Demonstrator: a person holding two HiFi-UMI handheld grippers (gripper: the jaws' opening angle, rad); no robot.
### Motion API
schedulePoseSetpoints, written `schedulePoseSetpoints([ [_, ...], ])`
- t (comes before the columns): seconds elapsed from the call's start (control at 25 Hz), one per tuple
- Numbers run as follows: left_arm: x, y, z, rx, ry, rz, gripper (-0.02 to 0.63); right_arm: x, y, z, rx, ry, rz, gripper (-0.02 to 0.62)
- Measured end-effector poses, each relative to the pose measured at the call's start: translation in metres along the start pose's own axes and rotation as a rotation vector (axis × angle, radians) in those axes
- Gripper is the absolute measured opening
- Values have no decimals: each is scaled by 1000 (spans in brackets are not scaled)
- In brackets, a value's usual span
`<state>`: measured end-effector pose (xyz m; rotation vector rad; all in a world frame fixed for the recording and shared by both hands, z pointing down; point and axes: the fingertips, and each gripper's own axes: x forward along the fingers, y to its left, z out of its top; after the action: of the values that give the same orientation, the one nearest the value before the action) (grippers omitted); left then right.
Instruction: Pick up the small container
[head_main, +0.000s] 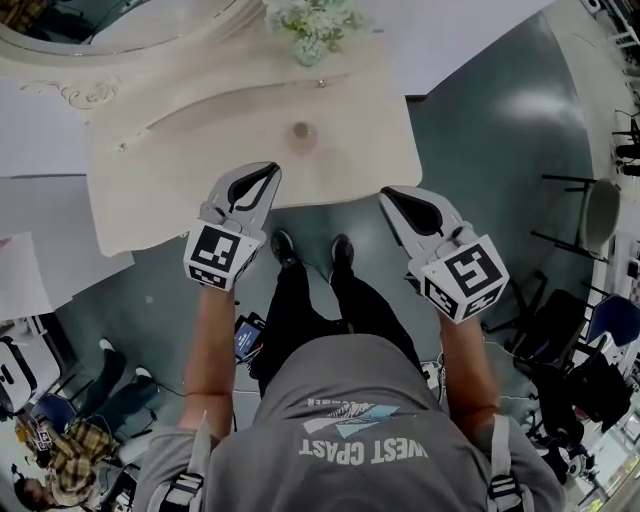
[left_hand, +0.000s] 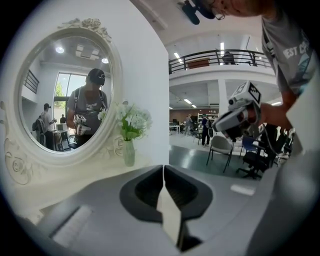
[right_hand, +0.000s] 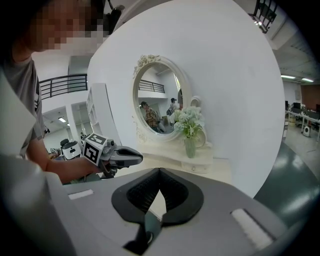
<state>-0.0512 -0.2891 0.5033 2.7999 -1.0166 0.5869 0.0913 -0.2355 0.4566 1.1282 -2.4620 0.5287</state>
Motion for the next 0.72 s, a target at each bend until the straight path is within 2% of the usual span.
schedulePoseSetpoints([
  [0.44,57,19,-39,-13,54,-25,32,15,-16,-24,47,40,-23,2],
  [0.72,93,33,-73,-31,88,-17,92,31,-27,-43,80,70,-34,2],
])
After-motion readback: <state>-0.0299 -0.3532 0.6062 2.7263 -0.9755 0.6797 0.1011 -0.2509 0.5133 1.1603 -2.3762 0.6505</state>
